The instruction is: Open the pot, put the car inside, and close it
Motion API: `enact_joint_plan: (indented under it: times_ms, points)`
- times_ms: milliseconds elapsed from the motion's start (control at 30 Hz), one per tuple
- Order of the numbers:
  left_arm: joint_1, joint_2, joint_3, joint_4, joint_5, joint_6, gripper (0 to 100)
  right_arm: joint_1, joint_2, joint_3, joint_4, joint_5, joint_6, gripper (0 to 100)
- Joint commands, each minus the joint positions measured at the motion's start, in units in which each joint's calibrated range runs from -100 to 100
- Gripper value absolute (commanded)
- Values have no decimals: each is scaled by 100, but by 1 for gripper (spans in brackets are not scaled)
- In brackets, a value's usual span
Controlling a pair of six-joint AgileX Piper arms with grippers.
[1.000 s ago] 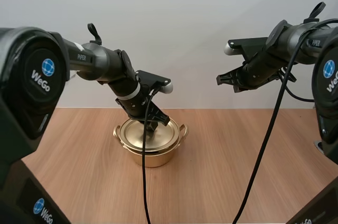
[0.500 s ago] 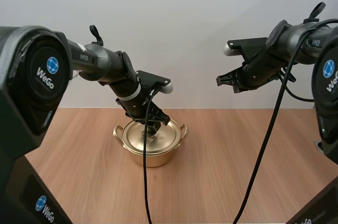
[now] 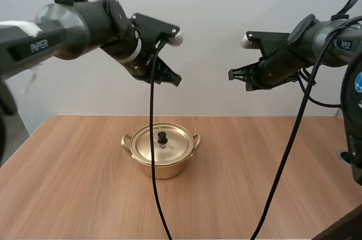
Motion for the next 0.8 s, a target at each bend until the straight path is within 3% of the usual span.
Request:
enact_joint_plan:
  times_ms: [0, 67, 167, 533, 667, 767]
  points:
    - [-5, -836, -47, 18, -33, -27, 0, -1, -212, 0, 356, 221, 388, 0]
    - [-5, -1314, -47, -18, -53, -232, 0, -1, -500, 0, 720, 563, 278, 0]
    - [-5, -2063, -47, -18, 407, -664, 0, 63, -1071, 0, 1074, 944, -666, 0]
    - [-5, -4538, -47, -745, 1828, -661, 0, 303, -4284, 14, 1106, 847, -676, 0]
    - [-5, -5075, -47, -833, 2080, -704, 0, 303, -4921, 14, 1078, 1266, -676, 0]
    - [2, -5348, -29, -970, 3026, -911, 0, 303, -5385, 245, 1232, 1509, -676, 0]
